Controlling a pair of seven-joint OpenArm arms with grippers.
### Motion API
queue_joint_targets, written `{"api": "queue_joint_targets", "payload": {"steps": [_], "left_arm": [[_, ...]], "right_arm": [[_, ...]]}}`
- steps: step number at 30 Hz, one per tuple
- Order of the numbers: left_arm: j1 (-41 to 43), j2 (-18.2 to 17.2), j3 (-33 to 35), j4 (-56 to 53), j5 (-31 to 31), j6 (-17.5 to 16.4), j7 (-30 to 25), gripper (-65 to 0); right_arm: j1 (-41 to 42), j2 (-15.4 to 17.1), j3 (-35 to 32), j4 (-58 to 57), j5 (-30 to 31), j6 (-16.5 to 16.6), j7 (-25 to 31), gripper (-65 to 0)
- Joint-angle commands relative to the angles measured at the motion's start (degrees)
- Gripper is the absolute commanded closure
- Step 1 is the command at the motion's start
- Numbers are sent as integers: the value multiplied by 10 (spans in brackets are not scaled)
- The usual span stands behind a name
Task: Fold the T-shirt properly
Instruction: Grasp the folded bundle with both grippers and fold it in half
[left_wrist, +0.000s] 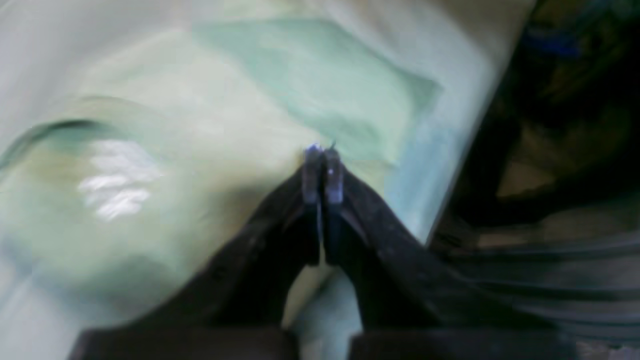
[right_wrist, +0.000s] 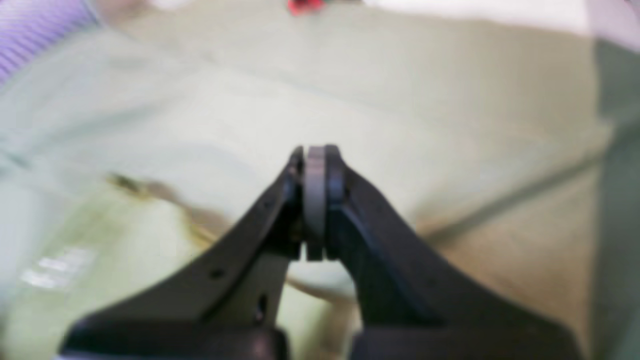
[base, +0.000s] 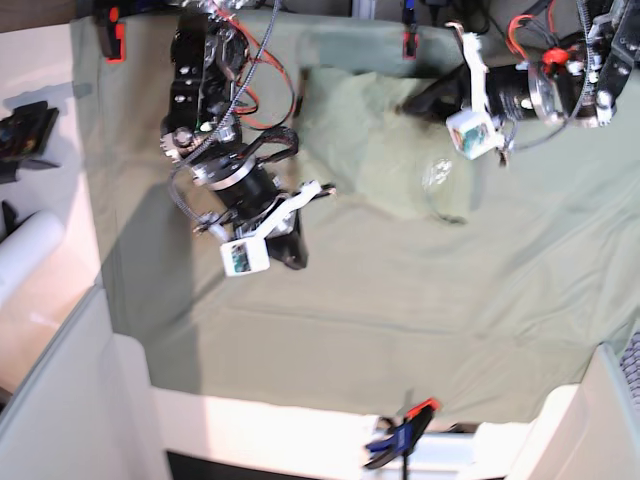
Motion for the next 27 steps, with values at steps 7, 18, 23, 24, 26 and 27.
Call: {"api": "queue_joint_targets", "payload": {"steps": [7, 18, 23, 24, 26, 27], "left_arm": [[-12, -5, 60, -9, 105, -6, -40, 0], [-27, -23, 52, -96, 139, -6, -51, 0], [-61, -41, 51, -162, 141, -6, -83, 0], [-70, -41, 48, -177, 141, -6, -85, 0], [-94, -41, 48, -209, 141, -6, -96, 0], [-107, -41, 48, -227, 141, -6, -101, 0]], "right_arm": [[75, 43, -56, -167, 8, 3, 52, 0], [68, 69, -137, -172, 8, 3, 36, 0], [68, 98, -137, -171, 52, 3, -2, 0], [68, 102, -137, -170, 70, 3, -14, 0], [62, 110, -137, -165, 97, 3, -33, 0], [56, 112, -137, -158, 104, 3, -35, 0]]}}
